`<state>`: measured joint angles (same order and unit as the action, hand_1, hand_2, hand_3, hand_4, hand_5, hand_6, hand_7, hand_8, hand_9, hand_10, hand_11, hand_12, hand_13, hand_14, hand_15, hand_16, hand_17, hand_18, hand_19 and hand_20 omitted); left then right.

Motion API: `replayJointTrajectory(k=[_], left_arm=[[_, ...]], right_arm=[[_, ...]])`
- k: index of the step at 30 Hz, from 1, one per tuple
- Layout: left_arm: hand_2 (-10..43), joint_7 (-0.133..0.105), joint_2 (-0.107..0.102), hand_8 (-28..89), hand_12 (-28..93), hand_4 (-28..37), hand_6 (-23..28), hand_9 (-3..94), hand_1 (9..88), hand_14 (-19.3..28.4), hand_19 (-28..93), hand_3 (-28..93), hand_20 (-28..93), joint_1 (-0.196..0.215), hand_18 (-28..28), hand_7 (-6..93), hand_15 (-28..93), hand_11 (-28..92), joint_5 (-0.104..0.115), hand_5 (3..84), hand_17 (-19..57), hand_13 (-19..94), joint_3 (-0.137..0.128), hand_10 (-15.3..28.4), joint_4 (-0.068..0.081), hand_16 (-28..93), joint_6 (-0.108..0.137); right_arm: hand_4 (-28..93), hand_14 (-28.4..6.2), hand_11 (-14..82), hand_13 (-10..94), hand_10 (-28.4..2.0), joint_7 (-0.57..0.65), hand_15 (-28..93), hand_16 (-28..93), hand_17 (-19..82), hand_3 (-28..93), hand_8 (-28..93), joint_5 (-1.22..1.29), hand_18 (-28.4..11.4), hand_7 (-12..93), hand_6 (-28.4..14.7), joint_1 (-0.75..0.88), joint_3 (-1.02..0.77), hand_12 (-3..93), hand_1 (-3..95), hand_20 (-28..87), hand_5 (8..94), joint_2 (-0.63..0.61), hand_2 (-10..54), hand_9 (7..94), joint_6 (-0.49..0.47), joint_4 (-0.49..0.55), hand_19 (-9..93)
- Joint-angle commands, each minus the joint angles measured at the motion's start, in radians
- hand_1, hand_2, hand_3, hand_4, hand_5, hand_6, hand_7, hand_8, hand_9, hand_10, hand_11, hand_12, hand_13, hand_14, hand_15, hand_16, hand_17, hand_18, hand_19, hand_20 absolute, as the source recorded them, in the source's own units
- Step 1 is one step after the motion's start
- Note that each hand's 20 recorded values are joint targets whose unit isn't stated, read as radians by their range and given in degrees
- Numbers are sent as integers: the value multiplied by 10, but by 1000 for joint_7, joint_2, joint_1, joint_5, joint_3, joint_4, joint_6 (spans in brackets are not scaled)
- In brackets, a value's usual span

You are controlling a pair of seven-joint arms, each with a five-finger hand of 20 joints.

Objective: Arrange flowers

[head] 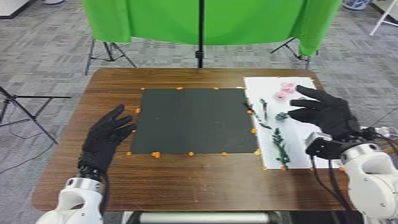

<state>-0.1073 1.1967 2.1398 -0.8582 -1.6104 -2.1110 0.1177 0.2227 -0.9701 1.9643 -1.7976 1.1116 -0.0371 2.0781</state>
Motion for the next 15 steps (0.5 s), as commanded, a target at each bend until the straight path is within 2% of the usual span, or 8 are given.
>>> replayJointTrajectory(k=[1,4,7,8,11,14,15], left_arm=[[53,7,4,-116,103,-259,59,332,277,232,539,776,106,15,255,152,536,275,5,349,-98,234,5,176,-1,-82,2],[53,7,5,-116,102,-259,59,332,276,233,539,776,106,10,255,152,536,275,5,349,-98,234,5,177,2,-82,-1],[53,5,5,-116,103,-259,59,332,276,233,538,776,106,12,255,151,536,275,3,349,-98,234,2,176,0,-82,0],[53,-3,-6,-116,103,-258,59,332,276,233,538,776,106,9,255,151,536,275,11,348,-99,234,6,176,2,-82,5],[52,-8,-10,-116,103,-259,58,332,276,233,539,776,106,10,255,152,536,276,12,349,-98,233,3,175,-1,-82,7],[53,-10,-20,-116,102,-259,58,332,276,234,539,776,106,10,255,152,536,275,13,349,-98,234,-7,176,-7,-82,5],[53,-12,-25,-116,102,-259,58,331,275,234,539,776,106,9,255,152,535,275,16,349,-98,233,-11,176,-10,-82,7]], right_arm=[[-283,-176,204,465,-174,7,423,107,153,829,-150,-199,-235,198,-6,-3,93,126,169,199,450,-8,72,510,77,20,641],[-282,-174,206,467,-174,6,428,109,153,834,-150,-202,-236,198,-6,-4,113,127,175,199,449,-19,66,511,122,29,642],[-282,-174,209,466,-174,19,432,108,154,836,-150,-247,-239,198,-4,1,109,128,182,200,437,-22,60,506,128,49,647],[-282,-174,209,465,-173,23,433,108,156,836,-150,-252,-240,199,-5,3,109,128,183,202,436,-30,58,504,139,57,650],[-281,-172,212,467,-172,79,440,108,169,836,-151,-335,-243,201,-7,10,97,128,194,205,433,-37,45,503,141,89,665],[-278,-171,228,479,-170,194,464,107,187,827,-151,-499,-245,204,-13,21,94,131,214,206,431,-64,28,505,138,135,686],[-275,-170,236,485,-169,268,473,104,195,822,-151,-543,-246,205,-15,-13,139,132,219,206,431,-107,25,506,175,144,696]])
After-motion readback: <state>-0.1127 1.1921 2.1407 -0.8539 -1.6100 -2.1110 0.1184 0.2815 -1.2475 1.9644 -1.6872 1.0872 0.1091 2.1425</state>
